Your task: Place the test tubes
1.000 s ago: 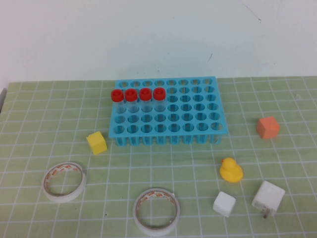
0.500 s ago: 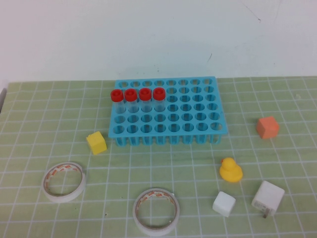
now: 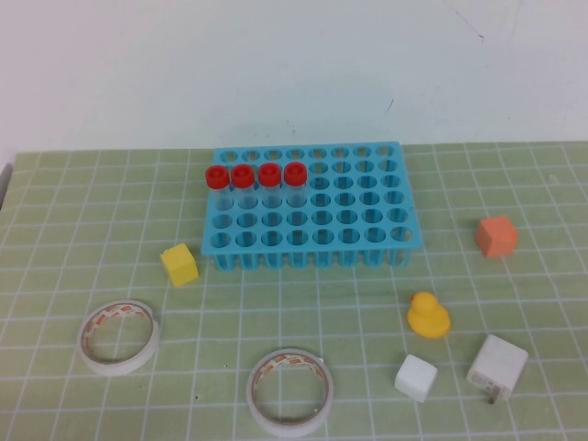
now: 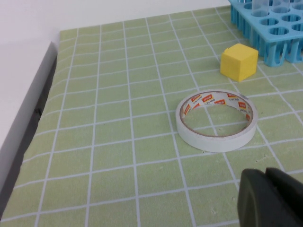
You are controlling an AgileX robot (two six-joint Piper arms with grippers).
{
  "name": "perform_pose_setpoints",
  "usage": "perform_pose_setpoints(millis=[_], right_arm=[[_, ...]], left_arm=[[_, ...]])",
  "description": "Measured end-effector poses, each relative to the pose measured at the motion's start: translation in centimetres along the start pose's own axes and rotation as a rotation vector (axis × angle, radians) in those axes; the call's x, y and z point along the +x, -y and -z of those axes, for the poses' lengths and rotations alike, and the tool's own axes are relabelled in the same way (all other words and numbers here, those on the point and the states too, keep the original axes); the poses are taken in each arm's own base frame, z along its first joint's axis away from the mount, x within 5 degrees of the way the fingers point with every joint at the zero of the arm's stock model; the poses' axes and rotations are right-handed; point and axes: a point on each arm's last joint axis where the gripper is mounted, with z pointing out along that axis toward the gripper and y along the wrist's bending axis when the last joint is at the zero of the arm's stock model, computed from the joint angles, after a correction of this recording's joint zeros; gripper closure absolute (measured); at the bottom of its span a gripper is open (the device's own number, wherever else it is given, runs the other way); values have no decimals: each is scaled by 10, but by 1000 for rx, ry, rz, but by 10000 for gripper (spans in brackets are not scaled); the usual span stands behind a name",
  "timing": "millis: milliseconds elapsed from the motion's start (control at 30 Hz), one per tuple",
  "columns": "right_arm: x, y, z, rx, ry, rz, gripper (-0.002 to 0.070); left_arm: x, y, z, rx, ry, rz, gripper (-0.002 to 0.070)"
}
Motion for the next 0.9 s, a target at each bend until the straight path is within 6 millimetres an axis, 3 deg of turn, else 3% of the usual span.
perform_pose_setpoints(millis=[400,700,900], right_arm=[[84,-10,3,81,-83,-8,678],[93,-9,4,97,-161,-14,678],[93,-18,4,-9,-168,46,678]], left_arm=[[0,0,0,0,-1,0,676],[0,0,0,0,-1,0,676],[0,0,0,-1,-1,-2,676]])
